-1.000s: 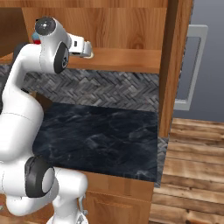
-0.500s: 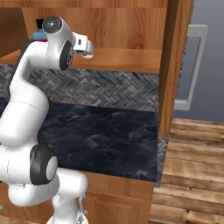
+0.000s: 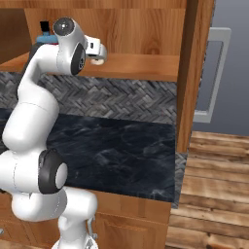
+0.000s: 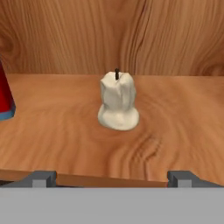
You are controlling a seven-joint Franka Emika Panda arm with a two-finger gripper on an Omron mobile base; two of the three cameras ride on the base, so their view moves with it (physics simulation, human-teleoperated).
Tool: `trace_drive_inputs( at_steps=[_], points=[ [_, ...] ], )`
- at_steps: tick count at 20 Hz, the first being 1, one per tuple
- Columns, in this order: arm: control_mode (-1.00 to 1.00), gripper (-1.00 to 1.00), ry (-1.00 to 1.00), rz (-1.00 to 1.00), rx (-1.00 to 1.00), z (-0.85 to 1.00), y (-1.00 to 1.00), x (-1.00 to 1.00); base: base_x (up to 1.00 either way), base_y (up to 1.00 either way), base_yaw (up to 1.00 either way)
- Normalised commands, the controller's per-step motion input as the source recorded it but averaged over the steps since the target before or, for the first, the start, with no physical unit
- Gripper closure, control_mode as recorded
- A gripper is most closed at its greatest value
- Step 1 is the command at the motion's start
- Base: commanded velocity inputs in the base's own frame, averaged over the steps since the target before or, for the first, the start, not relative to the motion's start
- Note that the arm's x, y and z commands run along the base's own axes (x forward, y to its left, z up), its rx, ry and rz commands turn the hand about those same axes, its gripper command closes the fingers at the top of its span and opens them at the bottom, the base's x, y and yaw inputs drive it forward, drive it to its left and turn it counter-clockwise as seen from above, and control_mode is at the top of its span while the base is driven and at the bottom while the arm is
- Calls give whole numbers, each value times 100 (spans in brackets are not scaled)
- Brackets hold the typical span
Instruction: Get the candle and the liquor from the cabinet and move them to the dining counter.
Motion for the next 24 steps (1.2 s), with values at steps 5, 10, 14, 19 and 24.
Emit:
trace_drive_inputs(
  at_steps=[5, 10, 14, 19, 24],
  points=[
    [-100, -100, 0, 0, 0, -10, 0, 22, 0, 0, 0],
    [-100, -100, 0, 0, 0, -3, 0, 20, 0, 0, 0],
    [-100, -100, 0, 0, 0, -1, 0, 22, 0, 0, 0],
    [-100, -100, 0, 0, 0, -5, 0, 26, 0, 0, 0],
    [-100, -100, 0, 0, 0, -10, 0, 23, 0, 0, 0]
  ],
)
